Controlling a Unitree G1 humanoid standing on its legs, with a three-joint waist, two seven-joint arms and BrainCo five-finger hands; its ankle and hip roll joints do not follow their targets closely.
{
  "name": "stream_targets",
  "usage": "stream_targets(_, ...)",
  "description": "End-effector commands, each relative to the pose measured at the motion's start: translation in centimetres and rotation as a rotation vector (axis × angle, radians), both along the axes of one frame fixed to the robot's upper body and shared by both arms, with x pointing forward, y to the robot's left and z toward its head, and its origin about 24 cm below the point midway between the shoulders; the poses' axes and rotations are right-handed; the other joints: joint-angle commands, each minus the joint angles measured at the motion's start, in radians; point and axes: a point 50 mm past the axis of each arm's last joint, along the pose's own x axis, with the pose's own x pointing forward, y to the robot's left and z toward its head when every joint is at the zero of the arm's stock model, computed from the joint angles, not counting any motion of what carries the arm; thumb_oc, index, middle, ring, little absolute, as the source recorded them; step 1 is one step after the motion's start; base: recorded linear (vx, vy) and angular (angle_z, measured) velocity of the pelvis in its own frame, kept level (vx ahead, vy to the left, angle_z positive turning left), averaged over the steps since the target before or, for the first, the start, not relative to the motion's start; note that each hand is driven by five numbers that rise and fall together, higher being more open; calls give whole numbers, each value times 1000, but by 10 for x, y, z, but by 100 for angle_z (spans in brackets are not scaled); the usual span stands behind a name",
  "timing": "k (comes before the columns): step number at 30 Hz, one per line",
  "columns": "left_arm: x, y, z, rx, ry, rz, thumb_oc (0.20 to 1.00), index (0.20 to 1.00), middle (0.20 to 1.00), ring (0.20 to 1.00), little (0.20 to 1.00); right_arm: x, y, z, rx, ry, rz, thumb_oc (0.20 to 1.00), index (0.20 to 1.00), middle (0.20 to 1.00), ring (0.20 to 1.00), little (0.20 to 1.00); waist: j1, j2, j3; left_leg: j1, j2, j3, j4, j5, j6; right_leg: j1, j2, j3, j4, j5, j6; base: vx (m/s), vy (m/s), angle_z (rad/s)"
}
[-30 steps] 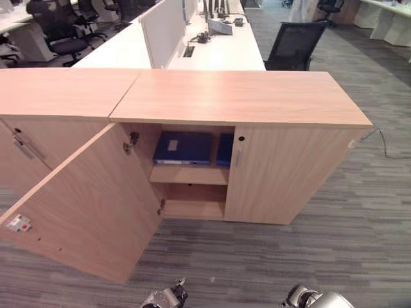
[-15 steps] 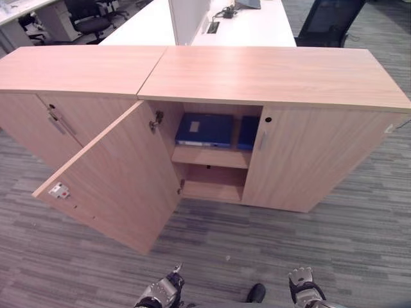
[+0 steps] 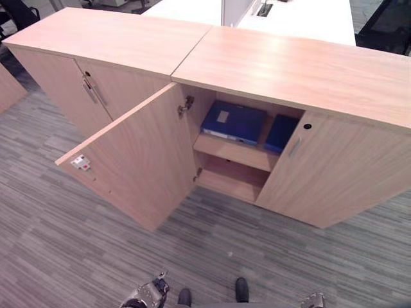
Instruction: Put the empty folder in the office cabinet
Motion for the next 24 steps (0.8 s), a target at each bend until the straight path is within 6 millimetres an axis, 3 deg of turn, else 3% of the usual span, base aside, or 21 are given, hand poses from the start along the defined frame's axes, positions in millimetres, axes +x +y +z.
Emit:
stream_targets(1,2,1,1,8,11,23,1000,1000,1000,1000,1000,4,-2,4,-67,-39,38,1000,1000,1000,1000,1000,9,-9,-54,-50,-154,-24,-2,22,89,10,15,16,2,-77,-26,72,-118,3)
stream_targets(8,-1,12,3,42,24,58,1000,1000,1000,1000,1000,-14,-4,5,-96,-42,-65,1000,1000,1000,1000,1000,18,-17,-61,-25,-144,-44,-2,16,81,47,24,-9,2,-93,-47,61,-96,9)
stream_targets(9,-1,27,6,89,37,72,1000,1000,1000,1000,1000,-16,0,3,-78,-45,-81,1000,1000,1000,1000,1000,23,-21,-66,-14,-136,-48,-2,11,73,60,31,-15,2,-100,-58,56,-107,10)
stream_targets(10,-1,27,6,90,38,72,1000,1000,1000,1000,1000,-15,0,3,-77,-44,-81,1000,1000,1000,1000,1000,23,-22,-65,-13,-135,-48,-2,10,73,62,32,-15,2,-100,-59,76,-141,8)
stream_targets(12,1,34,8,106,44,70,1000,1000,1000,1000,1000,-3,8,2,-65,-53,-90,1000,1000,1000,1000,1000,27,-24,-68,-6,-132,-50,-2,6,69,67,34,-16,2,-102,-64,46,-79,5)
stream_targets(13,5,52,15,165,43,68,1000,1000,1000,1000,1000,14,20,0,-31,-42,-110,1000,1000,1000,1000,1000,37,-32,-77,6,-125,-54,-2,-2,63,77,41,-17,2,-108,-74,51,-87,4)
stream_targets(15,9,62,20,197,40,60,1000,1000,1000,1000,1000,22,24,0,-7,-44,-118,1000,1000,1000,1000,1000,39,-37,-74,21,-120,-55,-2,-8,57,86,45,-15,2,-112,-81,60,-110,3)
stream_targets(16,17,73,27,239,28,51,1000,1000,1000,1000,1000,29,27,0,18,-59,-120,1000,1000,1000,1000,1000,41,-41,-76,30,-115,-54,-2,-11,50,88,47,-17,2,-115,-90,18,-180,8)
stream_targets(17,40,85,45,305,-9,11,1000,1000,1000,1000,1000,47,32,3,61,-81,-110,1000,1000,1000,1000,1000,45,-60,-55,-3,-108,-38,91,-47,28,99,35,-33,2,-122,-101,-6,-179,10)
stream_targets(19,51,107,63,398,-23,-17,1000,1000,1000,1000,1000,61,33,8,86,-87,-99,1000,1000,1000,1000,1000,46,-73,-47,-44,-99,-8,189,-99,10,105,27,-51,2,-125,-108,-47,-139,25)
stream_targets(21,55,127,80,486,-30,-5,1000,1000,1000,1000,1000,36,19,7,70,-77,-99,1000,1000,1000,1000,1000,44,-79,-40,-67,-91,3,244,-106,2,108,30,-48,2,-122,-112,-29,-65,51)
stream_targets(24,67,155,114,638,-58,-34,1000,1000,1000,1000,1000,31,22,8,77,-75,-90,1000,1000,1000,1000,1000,58,-86,-39,-109,-57,-26,269,-87,-14,102,35,-40,2,-125,-117,-4,-18,8)
